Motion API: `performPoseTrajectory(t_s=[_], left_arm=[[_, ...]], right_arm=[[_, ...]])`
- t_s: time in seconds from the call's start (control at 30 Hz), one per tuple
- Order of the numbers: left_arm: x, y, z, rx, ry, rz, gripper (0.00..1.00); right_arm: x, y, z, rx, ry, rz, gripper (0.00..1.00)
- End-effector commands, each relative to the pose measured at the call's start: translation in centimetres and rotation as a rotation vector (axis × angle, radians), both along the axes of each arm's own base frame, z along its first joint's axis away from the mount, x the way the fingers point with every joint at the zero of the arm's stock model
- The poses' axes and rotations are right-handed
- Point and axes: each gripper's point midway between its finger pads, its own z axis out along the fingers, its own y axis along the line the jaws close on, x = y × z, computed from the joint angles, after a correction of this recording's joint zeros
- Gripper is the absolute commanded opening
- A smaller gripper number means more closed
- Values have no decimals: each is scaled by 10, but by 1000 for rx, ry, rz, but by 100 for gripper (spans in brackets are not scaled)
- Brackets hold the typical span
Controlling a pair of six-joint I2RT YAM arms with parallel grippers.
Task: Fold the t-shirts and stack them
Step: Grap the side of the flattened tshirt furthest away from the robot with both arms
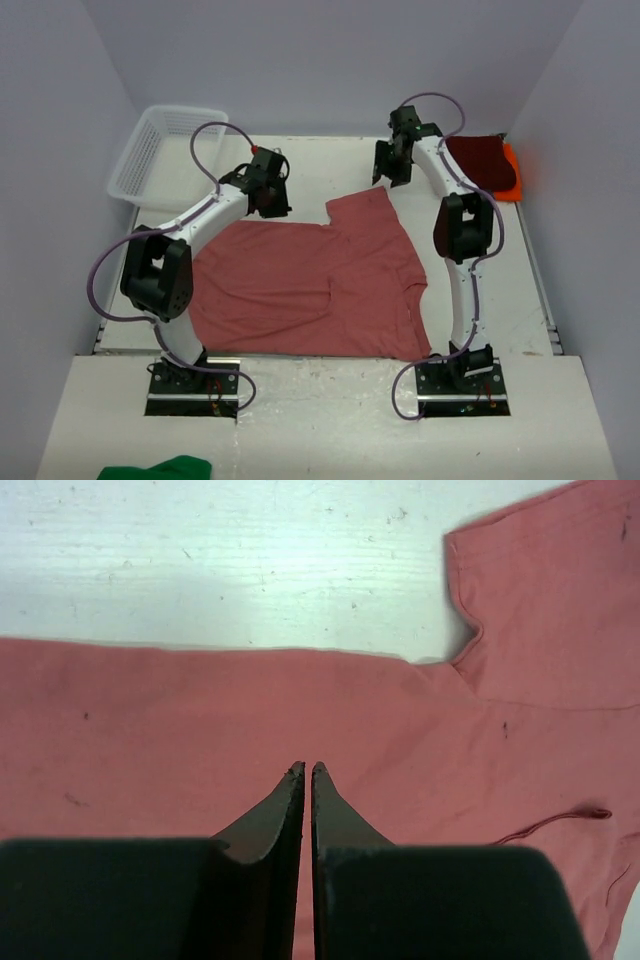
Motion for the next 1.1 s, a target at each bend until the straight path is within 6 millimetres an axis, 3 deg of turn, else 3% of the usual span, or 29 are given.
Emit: performPoseTrajectory(t_s=[0.0, 0.2, 0.3, 0.53, 0.7, 0.73, 0.87, 0.93, 0.97, 1.07], left_arm=[[12, -14, 17, -35, -72, -93, 6], [4, -21, 16, -81, -49, -96, 6], [4, -25, 18, -101, -46, -107, 7], [1, -26, 35, -112, -67, -122, 9], [-2, -25, 45, -121, -86, -131, 10], [-3, -25, 45, -119, -83, -132, 10], [-5, -26, 41, -121, -71, -135, 10], [-6, -27, 36, -123, -60, -141, 10], [-5, -27, 34, -120, -54, -141, 10], [-8, -28, 24, -112, -33, -144, 11]], right_arm=[[-7, -2, 6, 65, 55, 77, 57], [-24, -22, -25, 40, 166, 31, 56], [-35, -22, -32, 52, 200, 40, 55], [-55, -15, -35, 108, 278, 21, 52], [-55, -11, -32, 131, 289, 47, 49], [-56, -10, -33, 133, 296, 55, 47], [-46, -8, -31, 144, 281, 64, 20], [-44, -4, -29, 165, 267, 76, 17], [-41, -4, -27, 164, 251, 83, 11], [-31, -14, -29, 102, 193, 57, 9]])
